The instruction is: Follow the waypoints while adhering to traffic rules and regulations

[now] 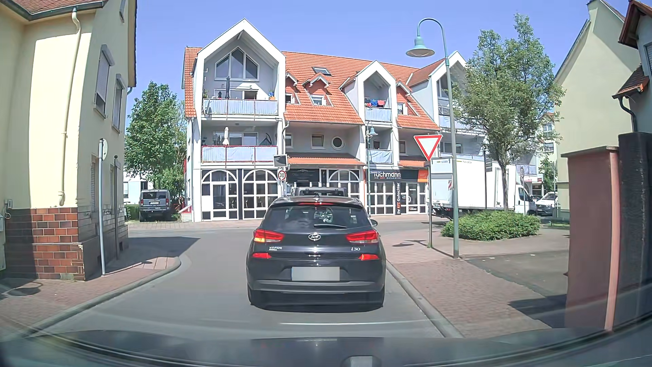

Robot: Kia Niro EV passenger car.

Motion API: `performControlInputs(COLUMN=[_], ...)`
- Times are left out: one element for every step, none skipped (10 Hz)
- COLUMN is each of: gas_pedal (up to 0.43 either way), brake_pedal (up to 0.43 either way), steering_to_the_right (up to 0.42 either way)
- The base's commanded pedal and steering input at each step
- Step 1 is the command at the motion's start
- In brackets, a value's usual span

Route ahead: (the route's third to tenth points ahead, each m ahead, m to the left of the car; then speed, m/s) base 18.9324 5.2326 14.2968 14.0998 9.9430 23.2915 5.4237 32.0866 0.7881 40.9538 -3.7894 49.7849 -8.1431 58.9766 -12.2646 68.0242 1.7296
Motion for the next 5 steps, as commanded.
performControlInputs(gas_pedal=[0.0,0.0,0.0,0.0,0.0], brake_pedal=[0.213,0.213,0.22,0.226,0.226], steering_to_the_right=[-0.012,-0.014,-0.015,-0.015,-0.015])
